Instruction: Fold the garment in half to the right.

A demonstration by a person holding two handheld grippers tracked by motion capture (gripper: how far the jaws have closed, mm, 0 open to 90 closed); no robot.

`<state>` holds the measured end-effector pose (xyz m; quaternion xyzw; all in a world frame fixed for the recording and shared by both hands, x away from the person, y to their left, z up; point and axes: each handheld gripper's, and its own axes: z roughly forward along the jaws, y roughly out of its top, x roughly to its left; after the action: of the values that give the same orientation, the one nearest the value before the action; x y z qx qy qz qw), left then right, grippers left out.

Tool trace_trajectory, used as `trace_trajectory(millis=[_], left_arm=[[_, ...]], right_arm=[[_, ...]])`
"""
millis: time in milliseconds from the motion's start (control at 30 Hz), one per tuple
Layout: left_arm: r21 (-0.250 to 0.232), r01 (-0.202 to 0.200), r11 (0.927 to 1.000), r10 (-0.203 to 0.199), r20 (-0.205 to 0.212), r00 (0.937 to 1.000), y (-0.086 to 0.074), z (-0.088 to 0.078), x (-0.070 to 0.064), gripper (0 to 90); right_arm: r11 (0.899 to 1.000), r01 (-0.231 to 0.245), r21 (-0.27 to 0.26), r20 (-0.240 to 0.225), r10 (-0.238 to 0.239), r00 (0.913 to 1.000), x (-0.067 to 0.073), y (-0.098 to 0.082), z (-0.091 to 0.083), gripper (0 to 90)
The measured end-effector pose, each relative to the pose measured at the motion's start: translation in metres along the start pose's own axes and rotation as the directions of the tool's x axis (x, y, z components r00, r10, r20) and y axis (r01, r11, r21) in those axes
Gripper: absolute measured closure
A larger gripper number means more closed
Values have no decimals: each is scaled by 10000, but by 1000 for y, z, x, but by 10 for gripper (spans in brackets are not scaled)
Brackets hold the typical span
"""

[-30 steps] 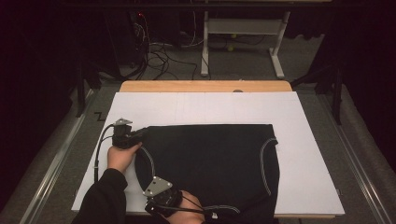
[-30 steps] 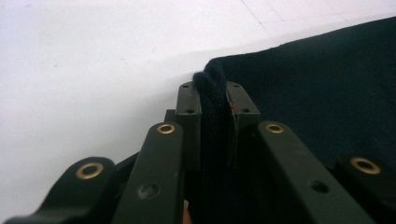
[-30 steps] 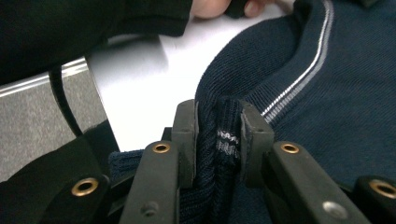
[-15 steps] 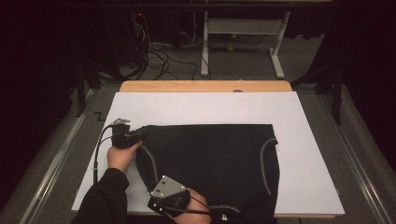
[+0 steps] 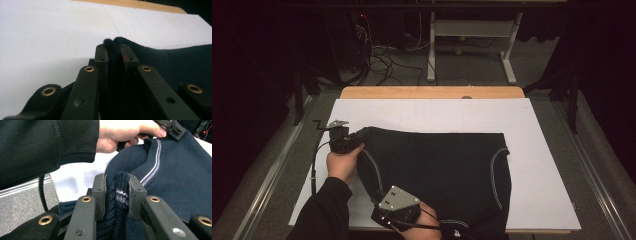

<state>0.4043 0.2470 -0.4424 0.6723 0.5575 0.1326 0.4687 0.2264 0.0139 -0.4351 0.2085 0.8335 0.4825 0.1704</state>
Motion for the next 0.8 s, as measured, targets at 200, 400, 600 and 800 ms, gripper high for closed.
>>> trace_trajectory(millis=[200, 400, 600, 800], left_arm=[[-172, 3, 9999, -4, -56, 10000, 7, -5, -2, 753], [-347, 49, 9994, -47, 70, 10000, 10, -9, 0, 756], [-451, -165, 9988, 162, -71, 9998, 11, -12, 1, 762], [-440, -134, 9989, 124, -238, 9996, 15, -12, 3, 762]], right_arm=[[9998, 119, -147, 54, -119, 9999, 1, 9, -4, 732], [9994, 253, -220, -14, -254, 9997, 3, 16, -4, 731], [9995, 277, -156, -150, -280, 9995, 6, 18, 1, 731], [9993, 379, -75, -114, -380, 9992, 9, 23, 7, 732]])
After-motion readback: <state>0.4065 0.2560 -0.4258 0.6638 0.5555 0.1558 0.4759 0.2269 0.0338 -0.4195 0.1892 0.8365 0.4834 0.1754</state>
